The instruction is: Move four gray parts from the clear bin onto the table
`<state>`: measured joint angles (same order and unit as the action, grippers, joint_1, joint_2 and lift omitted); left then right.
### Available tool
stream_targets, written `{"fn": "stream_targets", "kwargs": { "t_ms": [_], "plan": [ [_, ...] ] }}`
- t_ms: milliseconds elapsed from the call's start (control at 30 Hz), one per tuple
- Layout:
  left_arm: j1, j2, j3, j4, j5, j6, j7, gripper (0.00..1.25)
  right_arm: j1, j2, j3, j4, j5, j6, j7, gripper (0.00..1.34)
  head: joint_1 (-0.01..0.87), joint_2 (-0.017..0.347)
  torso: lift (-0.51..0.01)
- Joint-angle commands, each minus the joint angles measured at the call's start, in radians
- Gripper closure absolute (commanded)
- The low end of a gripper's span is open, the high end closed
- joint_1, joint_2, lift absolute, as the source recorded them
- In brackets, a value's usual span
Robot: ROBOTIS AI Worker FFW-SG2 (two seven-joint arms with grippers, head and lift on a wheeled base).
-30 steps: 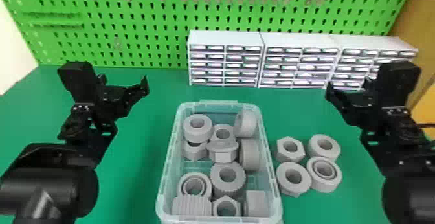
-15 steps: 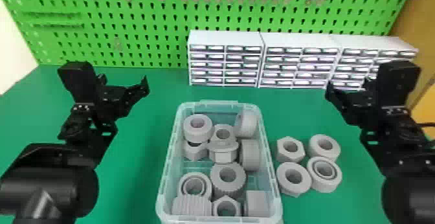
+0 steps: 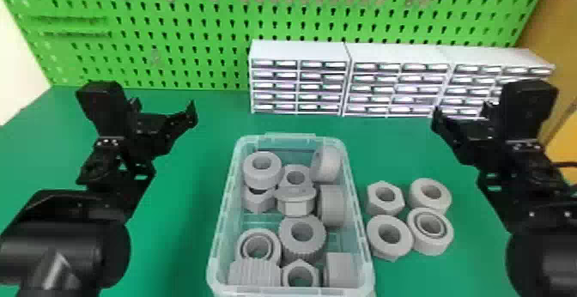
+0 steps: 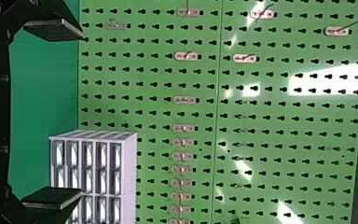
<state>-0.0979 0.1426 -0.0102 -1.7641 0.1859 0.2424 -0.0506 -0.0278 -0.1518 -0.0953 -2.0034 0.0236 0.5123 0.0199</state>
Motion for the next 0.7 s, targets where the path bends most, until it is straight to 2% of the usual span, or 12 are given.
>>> {"fn": "stream_targets", "kwargs": {
  "t_ms": [0,667],
  "plan": [
    [0.0,0.0,0.001,0.0,0.0,0.0,0.0,0.11,0.0,0.0,0.0,0.0,0.001,0.0,0.0,0.42,0.687,0.026,-0.05],
    [0.0,0.0,0.001,0.0,0.0,0.0,0.0,0.11,-0.001,0.0,0.003,0.0,0.002,0.0,0.0,0.42,0.687,0.026,-0.05]
  ]
}}
